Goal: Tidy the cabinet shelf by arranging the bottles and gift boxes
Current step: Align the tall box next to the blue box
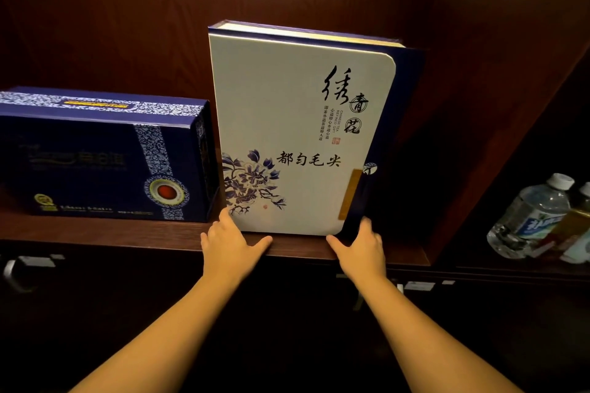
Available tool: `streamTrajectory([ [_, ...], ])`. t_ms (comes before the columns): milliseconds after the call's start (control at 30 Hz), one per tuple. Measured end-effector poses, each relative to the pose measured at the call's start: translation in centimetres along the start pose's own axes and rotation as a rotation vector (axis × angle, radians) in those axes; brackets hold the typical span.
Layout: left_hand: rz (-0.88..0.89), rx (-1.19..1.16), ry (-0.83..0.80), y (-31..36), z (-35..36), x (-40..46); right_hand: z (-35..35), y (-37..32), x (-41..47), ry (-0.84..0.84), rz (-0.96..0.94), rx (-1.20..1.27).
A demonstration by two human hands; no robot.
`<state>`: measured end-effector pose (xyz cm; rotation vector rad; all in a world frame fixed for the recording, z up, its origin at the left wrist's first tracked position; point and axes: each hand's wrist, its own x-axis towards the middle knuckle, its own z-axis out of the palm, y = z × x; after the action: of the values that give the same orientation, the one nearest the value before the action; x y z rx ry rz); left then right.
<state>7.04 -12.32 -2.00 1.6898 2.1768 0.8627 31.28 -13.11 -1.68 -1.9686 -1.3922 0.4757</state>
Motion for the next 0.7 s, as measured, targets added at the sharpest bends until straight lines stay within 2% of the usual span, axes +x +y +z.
streamTrajectory([
  [200, 0.009, -0.025, -0.034, -0.9, -1.9, 0.2, 0.1, -1.1, -0.3, -0.064, -0.008, -0.007],
  [267, 0.049, -0.042, 0.007, -0.6, -3.2, 0.3, -0.4, -1.7, -0.2, -0.077, -0.023, 0.017],
  [467, 0.284, -0.184, 0.24, 2.3, -8.5, 1.9, -2.8, -4.9, 0.2, 0.098, -0.089, 0.303],
  [700, 0.324, -0.221, 0.212, 3.5, -10.5, 3.3, -3.0, -6.9, 0.6, 0.142, -0.096, 0.347],
])
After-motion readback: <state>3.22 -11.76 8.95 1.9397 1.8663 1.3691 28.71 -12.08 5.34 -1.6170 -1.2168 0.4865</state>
